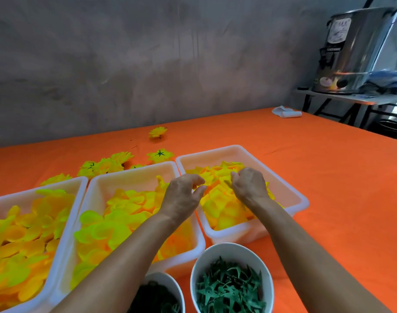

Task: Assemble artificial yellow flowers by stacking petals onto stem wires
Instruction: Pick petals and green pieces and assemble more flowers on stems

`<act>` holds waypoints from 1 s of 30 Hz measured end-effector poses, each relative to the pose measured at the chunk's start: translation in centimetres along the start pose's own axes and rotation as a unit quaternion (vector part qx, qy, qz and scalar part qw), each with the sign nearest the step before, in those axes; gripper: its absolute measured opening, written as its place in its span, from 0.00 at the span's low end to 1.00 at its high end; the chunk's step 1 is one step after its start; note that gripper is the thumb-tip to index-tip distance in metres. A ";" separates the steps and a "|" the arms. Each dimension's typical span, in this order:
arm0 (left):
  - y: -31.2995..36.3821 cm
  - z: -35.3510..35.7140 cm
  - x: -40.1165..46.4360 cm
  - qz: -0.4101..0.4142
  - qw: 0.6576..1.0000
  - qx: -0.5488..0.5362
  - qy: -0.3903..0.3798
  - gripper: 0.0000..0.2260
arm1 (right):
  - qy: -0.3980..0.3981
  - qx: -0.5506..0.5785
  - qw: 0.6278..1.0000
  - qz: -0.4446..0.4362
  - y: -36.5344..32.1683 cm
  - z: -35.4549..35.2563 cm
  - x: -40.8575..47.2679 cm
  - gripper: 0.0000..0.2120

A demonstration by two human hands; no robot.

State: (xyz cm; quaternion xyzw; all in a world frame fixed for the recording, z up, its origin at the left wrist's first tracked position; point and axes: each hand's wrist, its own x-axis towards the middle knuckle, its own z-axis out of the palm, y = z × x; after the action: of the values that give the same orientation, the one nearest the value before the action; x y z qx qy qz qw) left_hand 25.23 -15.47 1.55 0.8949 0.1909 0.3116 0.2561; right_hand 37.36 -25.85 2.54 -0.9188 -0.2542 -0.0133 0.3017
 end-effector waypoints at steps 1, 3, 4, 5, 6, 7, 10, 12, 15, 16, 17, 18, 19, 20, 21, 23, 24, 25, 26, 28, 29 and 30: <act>0.1 0.0 -0.1 0.005 1.000 -0.020 0.006 0.08 | 0.010 0.014 1.000 -0.009 -0.2 -0.4 0.1 0.18; 0.3 0.1 -0.2 0.011 0.998 -0.059 0.017 0.08 | 0.048 0.065 0.996 -0.035 -0.3 -1.3 0.1 0.18; 0.4 0.1 -0.3 0.011 0.997 -0.077 0.021 0.08 | 0.072 0.098 0.991 -0.047 -0.3 -1.7 0.0 0.18; 0.5 0.2 -0.4 0.010 0.995 -0.093 0.024 0.09 | 0.095 0.131 0.985 -0.058 -0.3 -2.0 -0.1 0.18; 0.5 0.3 -0.5 0.008 0.994 -0.108 0.025 0.09 | 0.113 0.165 0.978 -0.065 -0.2 -2.2 -0.2 0.18; 0.4 0.3 -0.5 0.004 0.992 -0.124 0.026 0.10 | 0.122 0.203 0.969 -0.065 -0.2 -2.4 -0.3 0.18; 0.1 0.5 -0.4 -0.025 0.983 -0.179 0.030 0.12 | 0.043 0.461 0.886 -0.023 -0.6 -1.8 -0.4 0.16; -0.1 0.6 -0.3 -0.058 0.972 -0.226 0.020 0.15 | -0.072 0.603 0.795 0.004 -1.0 -1.0 -0.5 0.10; -0.4 0.4 -0.2 -0.086 0.945 -0.314 0.017 0.09 | -0.191 0.632 0.751 0.009 -1.7 0.8 -0.8 0.12; -0.6 0.4 -0.2 -0.093 0.938 -0.334 0.020 0.06 | -0.206 0.635 0.745 0.015 -1.9 1.4 -0.9 0.15; -0.8 0.3 -0.2 -0.103 0.932 -0.346 0.028 0.04 | -0.215 0.635 0.742 0.021 -2.1 1.9 -1.0 0.16; -1.0 0.3 -0.2 -0.112 0.928 -0.354 0.040 0.02 | -0.215 0.631 0.744 0.034 -2.2 2.2 -1.0 0.15; -1.2 0.2 -0.2 -0.120 0.924 -0.359 0.054 0.02 | -0.211 0.630 0.745 0.054 -2.3 2.4 -0.9 0.11; -1.3 0.2 -0.1 -0.124 0.922 -0.360 0.067 0.02 | -0.202 0.634 0.742 0.076 -2.2 2.4 -0.7 0.11; -1.3 0.2 -0.1 -0.125 0.923 -0.356 0.075 0.02 | -0.195 0.638 0.739 0.094 -2.1 2.4 -0.6 0.14; -1.2 0.3 -0.1 -0.121 0.929 -0.342 0.077 0.03 | -0.187 0.623 0.755 0.083 -1.9 2.4 -0.5 0.13; -1.2 0.4 -0.2 -0.119 0.930 -0.338 0.078 0.03 | -0.176 0.600 0.778 0.063 -1.9 2.6 -0.6 0.07; -1.2 0.5 -0.2 -0.118 0.930 -0.338 0.080 0.03 | -0.159 0.580 0.798 0.046 -1.9 2.8 -0.8 0.02; -1.2 0.6 -0.2 -0.119 0.930 -0.338 0.084 0.04 | -0.141 0.569 0.810 0.039 -2.0 2.9 -1.0 0.01; -1.2 0.5 -0.3 -0.125 0.926 -0.346 0.089 0.06 | -0.136 0.567 0.812 0.032 -2.2 3.0 -1.1 0.03; -1.2 0.5 -0.3 -0.124 0.921 -0.358 0.091 0.06 | -0.146 0.570 0.808 0.028 -2.2 3.0 -1.2 0.04; -1.2 0.4 -0.3 -0.122 0.916 -0.372 0.092 0.05 | -0.155 0.571 0.806 0.026 -2.2 2.9 -1.1 0.06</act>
State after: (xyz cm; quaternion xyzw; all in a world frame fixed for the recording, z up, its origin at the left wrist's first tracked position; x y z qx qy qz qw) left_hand 25.03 -14.83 0.45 0.6725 0.1914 0.4076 0.5874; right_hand 34.93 -23.22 1.24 -0.5771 -0.2357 0.2844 0.7284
